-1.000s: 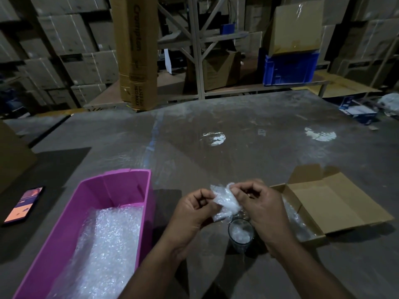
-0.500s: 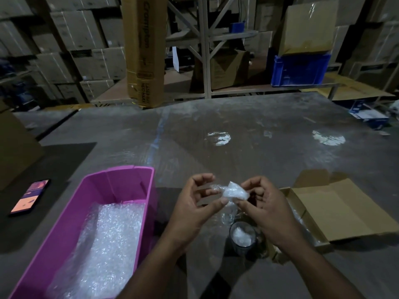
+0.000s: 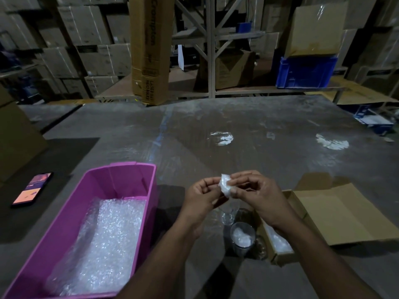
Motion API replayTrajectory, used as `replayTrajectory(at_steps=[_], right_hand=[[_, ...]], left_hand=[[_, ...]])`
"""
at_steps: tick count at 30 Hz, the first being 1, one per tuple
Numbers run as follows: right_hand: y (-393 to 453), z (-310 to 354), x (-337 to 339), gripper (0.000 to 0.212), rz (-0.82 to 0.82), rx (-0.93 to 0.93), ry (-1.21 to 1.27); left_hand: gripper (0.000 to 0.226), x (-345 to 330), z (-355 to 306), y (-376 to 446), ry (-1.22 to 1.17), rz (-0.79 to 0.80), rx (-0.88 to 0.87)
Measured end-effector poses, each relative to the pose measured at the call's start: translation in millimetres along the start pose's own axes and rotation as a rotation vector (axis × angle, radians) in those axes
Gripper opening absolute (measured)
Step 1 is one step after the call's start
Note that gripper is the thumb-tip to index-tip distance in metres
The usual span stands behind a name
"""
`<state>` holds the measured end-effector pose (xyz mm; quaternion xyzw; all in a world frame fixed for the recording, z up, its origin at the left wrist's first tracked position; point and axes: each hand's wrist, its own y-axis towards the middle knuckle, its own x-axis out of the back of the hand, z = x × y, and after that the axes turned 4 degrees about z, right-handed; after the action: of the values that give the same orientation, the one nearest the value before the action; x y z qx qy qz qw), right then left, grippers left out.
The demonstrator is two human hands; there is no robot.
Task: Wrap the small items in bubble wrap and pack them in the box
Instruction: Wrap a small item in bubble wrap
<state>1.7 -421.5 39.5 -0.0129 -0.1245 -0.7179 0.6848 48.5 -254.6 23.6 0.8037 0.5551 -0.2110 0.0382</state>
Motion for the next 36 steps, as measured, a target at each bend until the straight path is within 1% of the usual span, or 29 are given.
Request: replayTrajectory(at_steps=[3,5,7,10,12,14,16,18,20,22,23,24,25,28,30,32,34,36], right_hand=[[4.9,-5.2,-1.1,0.023,-0.018,0.016,-0.186],[6.3,-8.0,-1.6,0.037,-0.008,0.034,-0.286],[7.9,-10.7,-2.3,0.049,0.012,0.062,-0.377],[11.7,-14.5,-4.3,0.048,0.033,0.127,-0.500],[13.3,-16.8,-4.6,0.047,0.039,0.151,-0.515],[14.6,-19.4,-4.0,0.045,0.045,0.165,-0.527],[16.8,-22.2,-3.1,0.041,0.066,0.150,-0.597],[19.5,-26.7,-1.9,0.036,0.095,0.102,-0.676],[23.1,-31.1,-0.4,0.034,0.099,0.044,-0.717],[26.7,-33.6,0.1,0.037,0.120,-0.051,-0.762],[28.6,-33.7,-0.5,0.036,0.138,-0.090,-0.807],[30.7,-33.7,-1.7,0.033,0.158,-0.109,-0.875],[32.5,-34.7,-3.1,0.028,0.179,-0.111,-0.943],[37.8,-34.8,-9.3,0.020,0.256,-0.126,-1.092],[42.5,-36.1,-14.4,0.019,0.311,-0.141,-1.135],[46.2,-37.0,-19.5,0.020,0.384,-0.160,-1.168],[49.7,-35.3,-23.7,0.021,0.466,-0.155,-1.251],[52.8,-31.7,-28.0,0.018,0.512,-0.129,-1.357]], left_hand=[[0.016,1.7,3.7,0.5,-0.074,0.009,0.057],[0.021,2.9,4.7,0.5,-0.090,0.022,0.062],[0.032,4.0,6.6,1.2,-0.071,0.018,0.055],[0.041,5.7,8.8,4.4,-0.100,-0.013,0.059],[0.045,8.5,10.9,7.3,-0.113,0.003,0.068],[0.037,11.2,13.8,9.6,-0.100,0.025,0.079],[0.027,14.6,17.1,11.6,-0.069,0.030,0.086],[0.026,18.3,21.9,13.6,-0.002,0.007,0.092],[0.024,22.6,28.4,15.7,0.083,-0.074,0.064],[0.022,28.0,36.2,17.6,0.176,-0.167,0.011],[0.023,30.2,39.6,18.0,0.238,-0.190,-0.016],[0.028,32.8,43.9,18.5,0.312,-0.195,-0.037],[0.038,34.2,47.7,18.4,0.392,-0.184,-0.047],[0.079,36.9,60.7,19.4,0.630,-0.111,-0.037],[0.090,36.0,66.4,20.2,0.740,-0.076,-0.043],[0.089,33.6,69.3,21.8,0.796,-0.053,-0.069],[0.082,30.1,70.2,23.2,0.819,-0.048,-0.118],[0.073,26.6,70.6,23.3,0.826,-0.062,-0.135]])
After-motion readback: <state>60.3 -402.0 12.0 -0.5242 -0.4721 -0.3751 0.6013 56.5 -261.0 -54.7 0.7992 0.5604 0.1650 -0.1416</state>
